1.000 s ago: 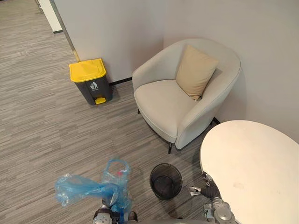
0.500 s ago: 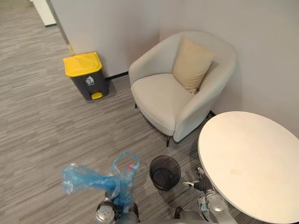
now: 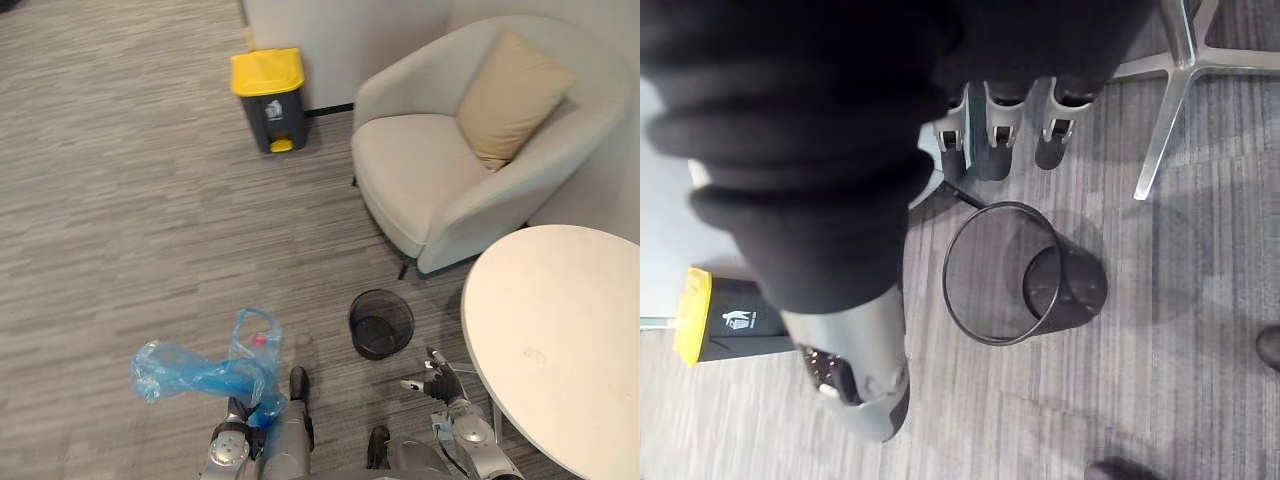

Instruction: Gather rubbish on tea table into small bin, then transfer packed bag to large trash can.

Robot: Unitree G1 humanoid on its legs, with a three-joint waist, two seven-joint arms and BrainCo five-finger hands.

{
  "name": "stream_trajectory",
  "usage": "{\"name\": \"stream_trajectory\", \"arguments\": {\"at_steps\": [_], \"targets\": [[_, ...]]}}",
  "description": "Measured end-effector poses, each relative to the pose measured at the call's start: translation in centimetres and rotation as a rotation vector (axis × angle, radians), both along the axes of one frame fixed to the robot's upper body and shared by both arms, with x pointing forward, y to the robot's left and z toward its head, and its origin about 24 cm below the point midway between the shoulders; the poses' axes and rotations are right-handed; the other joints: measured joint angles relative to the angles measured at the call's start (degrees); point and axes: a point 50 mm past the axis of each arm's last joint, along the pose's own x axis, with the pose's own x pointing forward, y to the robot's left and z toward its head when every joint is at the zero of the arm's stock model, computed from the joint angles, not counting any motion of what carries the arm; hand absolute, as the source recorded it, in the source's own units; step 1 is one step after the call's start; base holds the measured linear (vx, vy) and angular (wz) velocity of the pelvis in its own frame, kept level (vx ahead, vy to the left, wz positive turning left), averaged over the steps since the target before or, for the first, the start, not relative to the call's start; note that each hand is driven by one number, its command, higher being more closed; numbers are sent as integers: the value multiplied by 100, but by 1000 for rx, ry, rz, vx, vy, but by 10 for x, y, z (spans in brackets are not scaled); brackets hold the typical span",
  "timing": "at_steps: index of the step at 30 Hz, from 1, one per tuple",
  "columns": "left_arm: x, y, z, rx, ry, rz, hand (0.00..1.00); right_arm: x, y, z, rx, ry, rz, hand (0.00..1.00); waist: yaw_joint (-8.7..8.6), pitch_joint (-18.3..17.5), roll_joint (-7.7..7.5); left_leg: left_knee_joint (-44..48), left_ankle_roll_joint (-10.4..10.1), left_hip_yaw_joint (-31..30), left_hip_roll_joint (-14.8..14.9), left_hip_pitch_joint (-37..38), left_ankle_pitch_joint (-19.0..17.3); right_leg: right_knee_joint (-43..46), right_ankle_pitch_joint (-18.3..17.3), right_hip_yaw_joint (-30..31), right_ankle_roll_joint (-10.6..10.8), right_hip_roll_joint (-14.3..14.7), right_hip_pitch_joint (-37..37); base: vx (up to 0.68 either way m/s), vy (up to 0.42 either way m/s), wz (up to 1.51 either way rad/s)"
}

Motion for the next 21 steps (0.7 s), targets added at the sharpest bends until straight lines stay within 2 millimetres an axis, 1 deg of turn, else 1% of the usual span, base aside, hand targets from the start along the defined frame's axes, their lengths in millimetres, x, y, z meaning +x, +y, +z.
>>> {"name": "stream_trajectory", "arguments": {"at_steps": [1,2,3,4,5,6,7,8,9,11,14,17,18,19,20,21], "targets": [[0,-1,0,-1,0,-3,100,-2,-1,-1,1,3,-11,0,-128,-1,31,511,257,211,67,165,-211,-110,79,-245,88,-132,58,-142,66,97],[-1,-1,-1,-1,4,-6,100,-3,-3,-1,-3,8,-15,0,-157,-21,62,602,300,310,122,372,-294,-153,134,-350,131,-188,54,-118,117,92],[-1,-2,-1,-1,6,-11,100,-4,-4,-1,-7,10,-17,0,-174,-24,78,569,290,361,151,543,-453,-171,166,-411,178,-227,44,-83,130,66],[-1,-3,-1,-2,5,-16,100,-7,-5,-4,-6,27,-24,0,-252,-26,111,337,234,470,191,834,-642,-220,224,-544,273,-289,41,-119,246,66],[1,-4,0,-1,3,-25,100,-7,-7,-5,-3,29,-39,0,-265,-37,199,-88,183,561,134,1022,-742,-261,284,-619,372,-310,42,-104,225,53],[1,-2,0,5,4,-24,100,-8,-5,-6,7,35,-50,0,-229,1,115,-198,181,568,81,1055,-682,-295,335,-603,424,-363,60,-112,268,32],[0,2,0,18,8,-27,100,-10,4,-9,33,44,-51,0,-234,-31,17,-381,229,539,-72,1110,-621,-458,456,-625,532,-419,137,-65,177,22],[-2,3,-1,28,17,-40,100,-13,8,-11,46,52,-55,0,-265,-60,-17,-489,301,512,-196,1144,-557,-610,531,-621,646,-453,209,-48,170,25],[-2,3,-1,29,17,-43,100,-14,8,-11,47,54,-55,0,-260,-76,-46,-510,311,493,-256,1157,-551,-668,555,-618,670,-489,246,-45,166,23],[-2,3,-1,29,16,-44,100,-16,8,-13,47,67,-56,0,-264,-87,-34,-628,342,472,-438,1188,-552,-820,699,-587,713,-603,307,-50,171,15],[-3,4,-2,32,23,-44,100,-16,9,-14,49,74,-57,0,-262,-88,-31,-625,418,456,-526,1175,-593,-938,748,-538,781,-628,348,-34,99,5],[-5,4,-4,38,37,-49,100,-13,9,-13,50,65,-54,0,-261,-93,-39,-510,512,467,-542,1155,-689,-920,741,-442,793,-630,346,11,39,-2],[-5,4,-4,38,36,-47,100,-8,10,-11,49,56,-50,0,-255,-96,-44,-251,527,495,-514,1025,-871,-671,605,-378,863,-693,191,33,26,-10],[-6,4,-4,38,37,-47,100,-7,10,-11,49,56,-50,0,-258,-98,-47,-190,536,499,-510,991,-904,-588,557,-353,866,-709,146,52,40,-13],[-6,4,-4,36,38,-46,100,-4,10,-10,48,56,-48,0,-256,-102,-65,43,560,528,-503,901,-1066,-193,335,-260,915,-813,-39,78,35,-6],[-10,4,-6,35,47,-43,100,-4,10,-11,49,60,-47,0,-265,-99,-107,311,617,544,-555,876,-1263,335,72,-187,951,-985,-191,102,39,-5]]}}
